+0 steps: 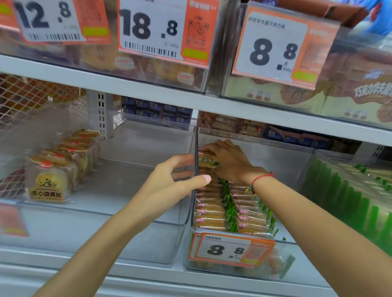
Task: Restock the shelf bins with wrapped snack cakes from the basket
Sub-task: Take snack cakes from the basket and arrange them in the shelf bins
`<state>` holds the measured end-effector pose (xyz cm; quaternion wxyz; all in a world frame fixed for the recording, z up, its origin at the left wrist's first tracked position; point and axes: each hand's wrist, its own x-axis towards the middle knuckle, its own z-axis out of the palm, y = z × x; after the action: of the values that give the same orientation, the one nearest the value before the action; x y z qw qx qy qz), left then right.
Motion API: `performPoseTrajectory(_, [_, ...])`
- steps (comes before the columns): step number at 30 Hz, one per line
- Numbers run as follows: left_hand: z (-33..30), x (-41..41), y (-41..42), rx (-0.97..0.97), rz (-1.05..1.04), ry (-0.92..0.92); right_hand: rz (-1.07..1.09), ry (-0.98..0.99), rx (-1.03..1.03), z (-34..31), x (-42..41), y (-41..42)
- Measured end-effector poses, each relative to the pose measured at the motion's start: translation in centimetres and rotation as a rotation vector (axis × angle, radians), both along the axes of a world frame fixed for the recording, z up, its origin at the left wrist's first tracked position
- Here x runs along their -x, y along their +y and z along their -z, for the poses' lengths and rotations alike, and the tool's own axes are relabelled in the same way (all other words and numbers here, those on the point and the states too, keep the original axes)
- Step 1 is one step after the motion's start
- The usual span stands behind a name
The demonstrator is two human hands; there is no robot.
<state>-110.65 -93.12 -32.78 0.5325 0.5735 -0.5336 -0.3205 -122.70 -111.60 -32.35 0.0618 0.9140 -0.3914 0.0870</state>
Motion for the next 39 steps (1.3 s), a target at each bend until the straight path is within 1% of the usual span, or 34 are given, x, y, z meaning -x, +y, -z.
performPoseTrajectory(4, [0.0, 0.2, -0.2, 0.007, -0.025, -0.010, 0.043, -0.115, -0.091, -1.0, 1.9, 2.6])
performPoseTrajectory(5, [0.1, 0.4, -0.3, 0.016, -0.053, -0.039, 0.045, -0.138, -0.116, -1.2, 2.5, 3.4])
performPoseTrajectory(8, [0.1, 1.4, 0.0, 0.049, -0.146, -0.212, 0.005, -0.250, -0.226, -1.3, 4.2, 6.7])
performPoseTrajectory(10, [0.0, 2.0, 0.9, 0.094, -0.174, -0.266, -0.026, -0.287, -0.248, -1.4, 5.3, 9.3])
performPoseTrajectory(12, [0.0, 2.4, 2.4, 0.175, -0.227, -0.252, -0.044, -0.291, -0.180, -1.3, 6.5, 12.1])
performPoseTrajectory(15, [0.0, 3.3, 6.1, 0.352, -0.316, -0.250, -0.077, -0.278, 0.046, -1.0, 8.3, 16.5])
performPoseTrajectory(17, [0.4, 3.9, 9.0, 0.381, -0.312, -0.248, -0.108, -0.294, 0.125, -0.4, 9.4, 19.5])
performPoseTrajectory(19, [1.7, 4.0, 11.5, 0.303, -0.281, -0.318, -0.155, -0.299, 0.133, 1.0, 10.4, 22.0])
performPoseTrajectory(20, [2.6, 3.8, 12.5, 0.229, -0.263, -0.395, -0.183, -0.288, 0.135, 1.9, 10.8, 22.8])
performPoseTrajectory(22, [4.6, 3.6, 14.2, 0.038, -0.211, -0.618, -0.187, -0.205, 0.067, 4.1, 11.4, 24.3])
performPoseTrajectory(25, [8.0, 3.6, 15.8, -0.204, -0.102, -0.966, -0.119, 0.046, -0.100, 8.0, 12.1, 25.5])
performPoseTrajectory(27, [10.5, 3.8, 16.5, -0.302, -0.015, -1.081, -0.100, 0.229, -0.173, 10.9, 12.4, 26.1])
performPoseTrajectory(29, [13.2, 4.2, 17.3, -0.372, 0.044, -1.120, -0.065, 0.350, -0.242, 14.1, 12.7, 26.6])
performPoseTrajectory(31, [15.7, 4.6, 18.0, -0.415, 0.118, -1.141, -0.028, 0.398, -0.325, 17.0, 12.8, 27.1])
performPoseTrajectory(36, [21.1, 5.5, 19.3, -0.529, 0.538, -1.098, 0.046, 0.399, -0.659, 23.3, 13.3, 28.7])
performPoseTrajectory(37, [21.9, 5.6, 19.6, -0.565, 0.595, -1.098, 0.059, 0.415, -0.697, 24.3, 13.5, 29.0])
performPoseTrajectory(39, [23.1, 5.7, 20.2, -0.625, 0.648, -1.095, 0.079, 0.448, -0.738, 25.7, 13.9, 29.4])
